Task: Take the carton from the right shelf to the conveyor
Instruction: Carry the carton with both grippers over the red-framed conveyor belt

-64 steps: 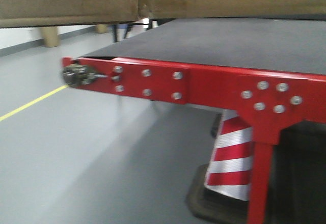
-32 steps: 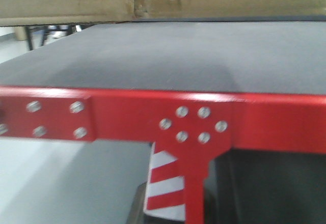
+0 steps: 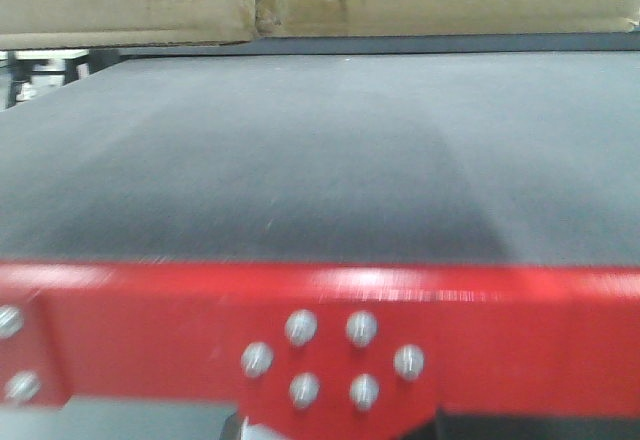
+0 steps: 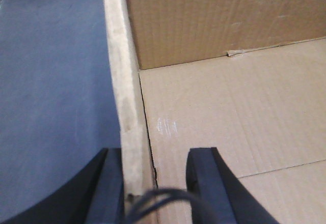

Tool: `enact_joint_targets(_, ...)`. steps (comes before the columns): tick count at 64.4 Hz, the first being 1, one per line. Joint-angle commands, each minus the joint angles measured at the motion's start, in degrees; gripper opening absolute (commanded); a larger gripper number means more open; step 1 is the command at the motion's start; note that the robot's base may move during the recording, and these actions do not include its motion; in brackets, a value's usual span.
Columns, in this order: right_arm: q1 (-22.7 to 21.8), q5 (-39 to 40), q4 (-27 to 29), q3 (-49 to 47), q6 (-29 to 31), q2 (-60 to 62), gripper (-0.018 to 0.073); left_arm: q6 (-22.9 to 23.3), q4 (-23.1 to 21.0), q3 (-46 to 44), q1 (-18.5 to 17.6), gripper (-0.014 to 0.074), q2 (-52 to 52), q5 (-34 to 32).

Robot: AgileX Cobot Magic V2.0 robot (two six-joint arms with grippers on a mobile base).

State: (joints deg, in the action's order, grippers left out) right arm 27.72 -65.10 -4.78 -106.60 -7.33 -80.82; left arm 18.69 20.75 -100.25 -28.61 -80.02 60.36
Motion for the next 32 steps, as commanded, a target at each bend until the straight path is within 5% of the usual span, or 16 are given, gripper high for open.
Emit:
enact_joint_targets(1,0.5,3.0,2.5,-0.1,1.0,0.1,-0.0064,-1.8,-1.5,-0.4,-1.1,-0.0017,0.8,-4.4)
enact_joint_targets(32,0.5,3.0,2.5,-0.1,1.0,0.1,-0.0064,-1.8,-1.5,-0.4,-1.1,-0.0017,0.8,-4.4)
